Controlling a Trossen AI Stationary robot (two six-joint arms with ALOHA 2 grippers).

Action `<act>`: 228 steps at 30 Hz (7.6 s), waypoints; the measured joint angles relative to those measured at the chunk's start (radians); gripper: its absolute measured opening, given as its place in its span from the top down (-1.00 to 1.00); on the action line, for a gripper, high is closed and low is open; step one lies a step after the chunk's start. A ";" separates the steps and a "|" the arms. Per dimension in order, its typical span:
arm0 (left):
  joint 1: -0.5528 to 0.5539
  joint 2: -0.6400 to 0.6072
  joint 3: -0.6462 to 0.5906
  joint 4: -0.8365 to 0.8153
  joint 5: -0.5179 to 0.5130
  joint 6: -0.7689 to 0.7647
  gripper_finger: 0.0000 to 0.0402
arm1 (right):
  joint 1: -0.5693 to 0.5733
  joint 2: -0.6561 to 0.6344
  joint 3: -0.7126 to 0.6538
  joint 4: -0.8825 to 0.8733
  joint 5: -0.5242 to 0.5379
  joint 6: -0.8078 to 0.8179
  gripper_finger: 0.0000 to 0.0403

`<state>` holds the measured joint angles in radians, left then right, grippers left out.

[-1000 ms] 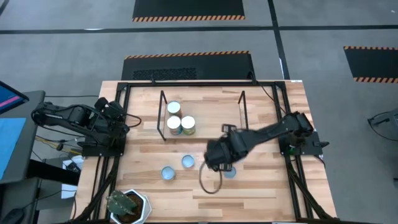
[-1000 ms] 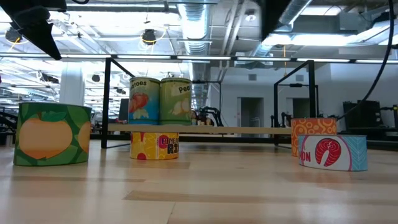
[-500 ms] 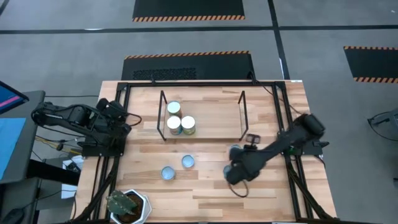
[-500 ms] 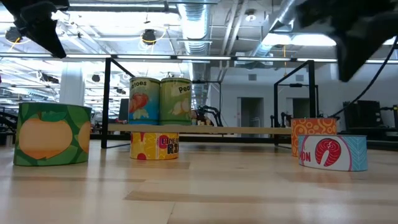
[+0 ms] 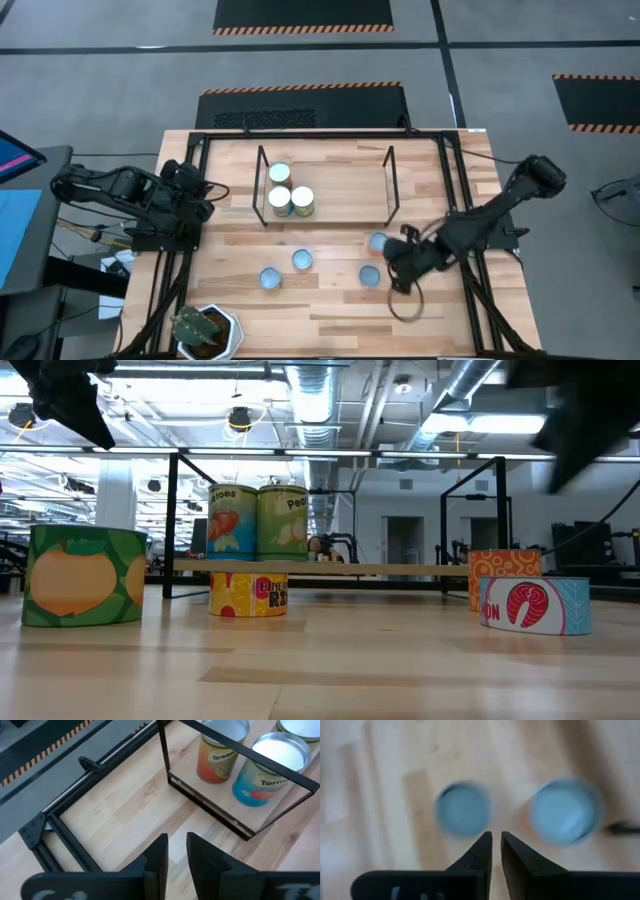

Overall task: Pick and place cans onto a shelf
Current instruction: Put the canned saucy meatballs on the shelf, then put the canned salmon on the shelf

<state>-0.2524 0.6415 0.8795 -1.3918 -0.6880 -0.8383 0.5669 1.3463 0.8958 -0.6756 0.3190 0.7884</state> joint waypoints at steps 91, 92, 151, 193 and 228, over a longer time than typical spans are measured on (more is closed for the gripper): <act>0.000 0.015 0.000 -0.005 -0.073 0.072 0.70 | -0.747 0.472 0.604 -0.031 -0.212 -0.867 0.50; 0.000 0.015 0.000 -0.005 -0.061 0.067 0.70 | -0.727 0.453 0.615 -0.042 -0.212 -0.864 0.50; 0.000 0.013 0.000 0.076 0.127 0.015 0.70 | 0.031 0.409 0.262 0.057 -0.103 -0.051 0.52; 0.000 0.013 0.000 0.084 0.127 0.020 0.70 | -0.056 0.453 0.291 -0.192 -0.006 -0.008 0.52; 0.000 0.013 0.000 0.085 0.123 0.031 0.70 | -0.105 0.518 0.426 -0.114 -0.101 -0.136 0.96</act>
<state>-0.2523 0.6547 0.8791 -1.3071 -0.5648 -0.8075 0.4619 1.8641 1.3216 -0.7896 0.2180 0.6526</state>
